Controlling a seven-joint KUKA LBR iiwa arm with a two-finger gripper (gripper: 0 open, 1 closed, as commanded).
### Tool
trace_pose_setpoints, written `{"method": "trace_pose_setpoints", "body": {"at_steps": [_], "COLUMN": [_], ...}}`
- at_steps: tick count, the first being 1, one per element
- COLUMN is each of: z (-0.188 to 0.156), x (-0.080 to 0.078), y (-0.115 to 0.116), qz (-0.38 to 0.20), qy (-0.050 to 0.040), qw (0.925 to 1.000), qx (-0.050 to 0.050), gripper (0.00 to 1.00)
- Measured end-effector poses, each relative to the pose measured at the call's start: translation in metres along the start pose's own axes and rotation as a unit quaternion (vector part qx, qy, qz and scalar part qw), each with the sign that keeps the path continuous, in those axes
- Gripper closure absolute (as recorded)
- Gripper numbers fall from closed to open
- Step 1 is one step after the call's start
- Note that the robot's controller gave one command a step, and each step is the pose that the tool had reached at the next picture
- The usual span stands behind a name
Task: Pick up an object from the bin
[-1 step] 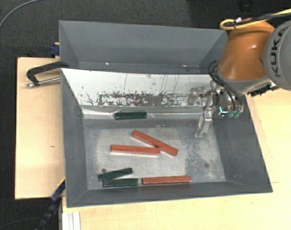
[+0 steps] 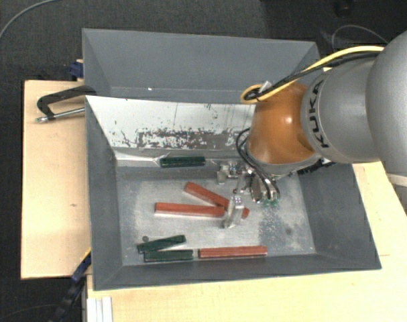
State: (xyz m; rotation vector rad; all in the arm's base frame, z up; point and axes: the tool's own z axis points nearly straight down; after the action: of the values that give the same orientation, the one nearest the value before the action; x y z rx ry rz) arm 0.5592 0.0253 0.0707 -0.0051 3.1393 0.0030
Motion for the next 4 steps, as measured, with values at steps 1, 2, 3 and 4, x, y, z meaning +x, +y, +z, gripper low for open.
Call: {"method": "trace_pose_setpoints", "body": {"at_steps": [1,2,3,4], "z": [-0.032,-0.050,0.002,0.001], "x": [0.020,0.016,0.024,0.022], "y": [0.036,0.069,0.071,0.071], "qz": [0.018,0.081,0.088,0.088], "qy": [0.0009,-0.0021,0.0014,-0.0005], "qw": [0.9998,0.9967,0.9961,0.9961], "qx": [-0.001,-0.001,0.001,0.000], "gripper": [0.00,0.00,0.00,0.00]}}
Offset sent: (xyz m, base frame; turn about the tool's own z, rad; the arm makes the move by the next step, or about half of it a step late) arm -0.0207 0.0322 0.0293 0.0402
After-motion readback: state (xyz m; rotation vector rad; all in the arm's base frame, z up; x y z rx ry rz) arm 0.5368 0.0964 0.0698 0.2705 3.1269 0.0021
